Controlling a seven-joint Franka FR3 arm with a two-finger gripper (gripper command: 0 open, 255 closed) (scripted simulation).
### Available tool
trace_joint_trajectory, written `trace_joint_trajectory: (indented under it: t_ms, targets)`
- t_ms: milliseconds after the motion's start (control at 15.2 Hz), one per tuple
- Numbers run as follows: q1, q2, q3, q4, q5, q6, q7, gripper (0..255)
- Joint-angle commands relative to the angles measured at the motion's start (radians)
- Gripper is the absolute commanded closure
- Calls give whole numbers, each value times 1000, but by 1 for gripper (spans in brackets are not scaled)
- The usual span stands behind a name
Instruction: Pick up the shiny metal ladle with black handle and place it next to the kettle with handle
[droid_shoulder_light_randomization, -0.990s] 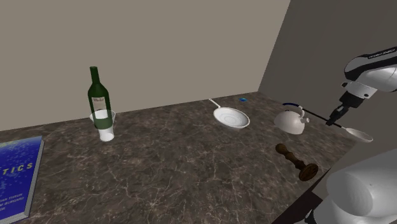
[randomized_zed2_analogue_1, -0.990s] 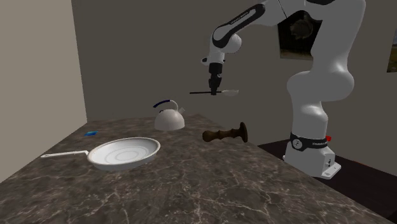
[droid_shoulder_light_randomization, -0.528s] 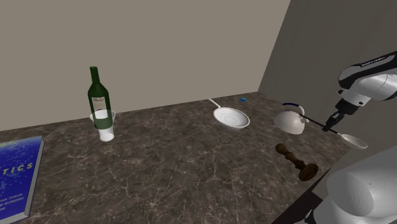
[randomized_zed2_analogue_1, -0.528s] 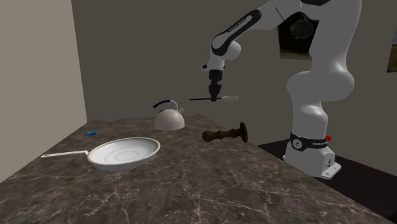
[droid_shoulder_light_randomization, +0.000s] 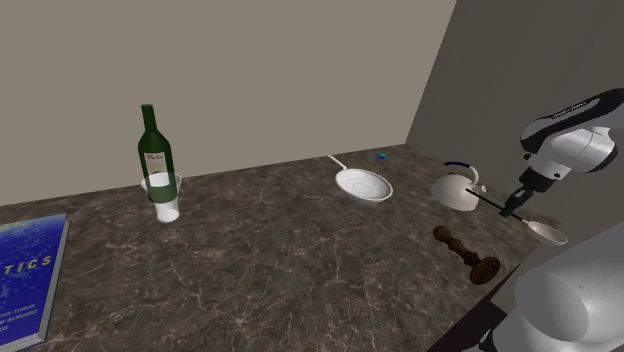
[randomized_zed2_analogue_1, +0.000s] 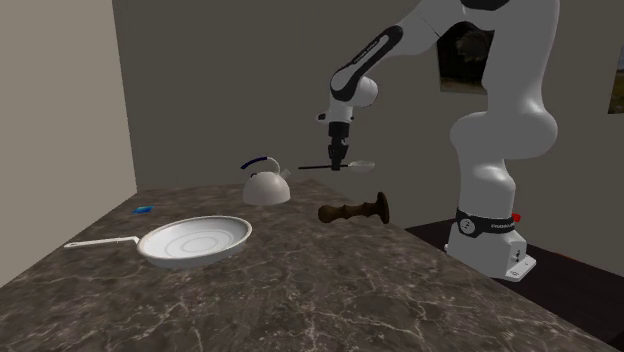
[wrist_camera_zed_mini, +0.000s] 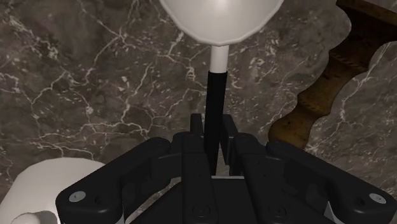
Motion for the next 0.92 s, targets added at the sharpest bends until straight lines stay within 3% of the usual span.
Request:
trace_joint_trajectory:
  t_ms: [0, 858]
  targets:
    - [6, 24, -9, -10, 21, 27, -19, 255]
    - [29, 213, -28, -58, 239, 187, -196, 255]
